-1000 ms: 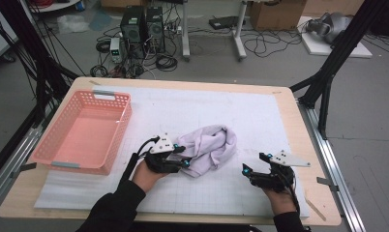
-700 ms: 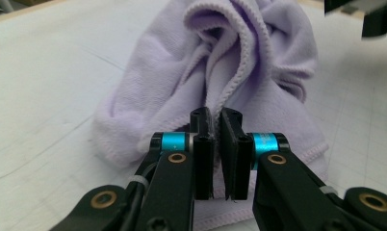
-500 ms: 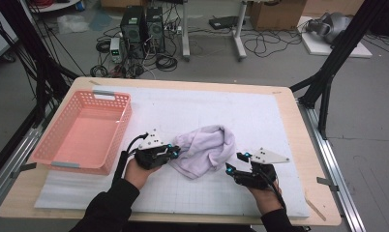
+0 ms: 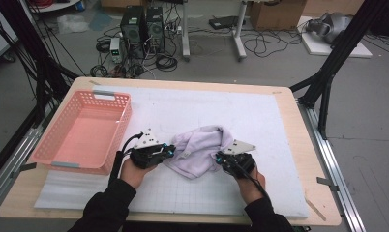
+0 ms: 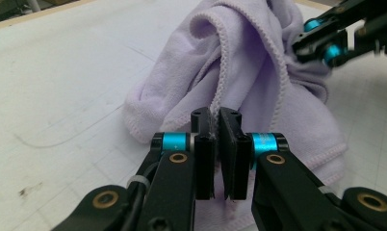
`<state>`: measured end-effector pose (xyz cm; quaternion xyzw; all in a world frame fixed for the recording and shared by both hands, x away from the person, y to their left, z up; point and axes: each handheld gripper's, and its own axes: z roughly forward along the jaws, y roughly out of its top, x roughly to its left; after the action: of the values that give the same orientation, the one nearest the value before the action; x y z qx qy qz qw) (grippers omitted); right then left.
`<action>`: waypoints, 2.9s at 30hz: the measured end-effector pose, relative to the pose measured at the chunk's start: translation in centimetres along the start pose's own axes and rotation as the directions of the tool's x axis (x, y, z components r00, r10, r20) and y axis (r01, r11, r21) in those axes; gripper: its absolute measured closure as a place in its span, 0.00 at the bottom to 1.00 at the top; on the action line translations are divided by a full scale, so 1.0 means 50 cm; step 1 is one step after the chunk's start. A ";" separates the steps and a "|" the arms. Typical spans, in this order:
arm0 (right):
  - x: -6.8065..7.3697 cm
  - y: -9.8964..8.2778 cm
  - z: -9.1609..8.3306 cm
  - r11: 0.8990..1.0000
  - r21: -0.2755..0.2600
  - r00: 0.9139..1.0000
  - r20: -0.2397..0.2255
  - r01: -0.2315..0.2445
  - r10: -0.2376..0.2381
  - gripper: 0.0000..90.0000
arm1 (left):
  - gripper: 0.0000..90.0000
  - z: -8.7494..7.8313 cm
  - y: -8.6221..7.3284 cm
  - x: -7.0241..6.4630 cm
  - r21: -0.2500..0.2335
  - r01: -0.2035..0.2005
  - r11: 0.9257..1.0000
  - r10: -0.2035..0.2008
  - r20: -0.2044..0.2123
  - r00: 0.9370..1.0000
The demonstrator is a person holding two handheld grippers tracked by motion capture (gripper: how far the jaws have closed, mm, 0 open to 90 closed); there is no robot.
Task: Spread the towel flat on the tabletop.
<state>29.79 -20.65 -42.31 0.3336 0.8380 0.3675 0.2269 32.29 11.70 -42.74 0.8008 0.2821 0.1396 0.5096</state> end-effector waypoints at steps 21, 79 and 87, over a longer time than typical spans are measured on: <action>-0.163 -0.104 -0.125 0.959 -0.067 0.929 0.239 -0.274 0.282 0.96 | 0.94 -0.058 -0.035 0.039 0.037 0.085 0.996 -0.081 -0.100 0.992; -0.221 -0.126 -0.166 0.935 -0.107 0.878 0.321 -0.339 0.355 0.81 | 0.70 -0.048 -0.029 0.047 0.039 0.139 0.990 -0.131 -0.168 0.977; -0.145 -0.011 -0.120 0.973 -0.143 0.976 0.102 -0.178 0.194 0.51 | 0.44 -0.017 0.000 0.013 -0.010 0.102 0.995 -0.102 -0.052 0.993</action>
<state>30.72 -28.98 -38.00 0.4156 0.7620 0.4224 0.2613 32.39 12.71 -42.39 0.7794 0.3354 0.1353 0.5116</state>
